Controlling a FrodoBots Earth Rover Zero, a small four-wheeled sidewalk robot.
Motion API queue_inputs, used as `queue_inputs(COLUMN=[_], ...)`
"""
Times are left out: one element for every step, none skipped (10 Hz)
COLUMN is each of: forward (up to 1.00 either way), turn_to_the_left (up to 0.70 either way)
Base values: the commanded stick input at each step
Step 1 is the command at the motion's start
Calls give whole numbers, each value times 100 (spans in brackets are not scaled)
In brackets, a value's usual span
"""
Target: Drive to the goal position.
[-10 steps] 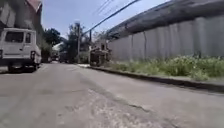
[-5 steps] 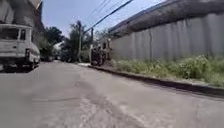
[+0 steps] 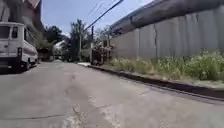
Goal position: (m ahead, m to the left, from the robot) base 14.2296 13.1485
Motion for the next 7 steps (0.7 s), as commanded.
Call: queue_inputs(forward=[100,100,100,100,100,100,100], turn_to_the_left=[0,0,25,40,40,40,40])
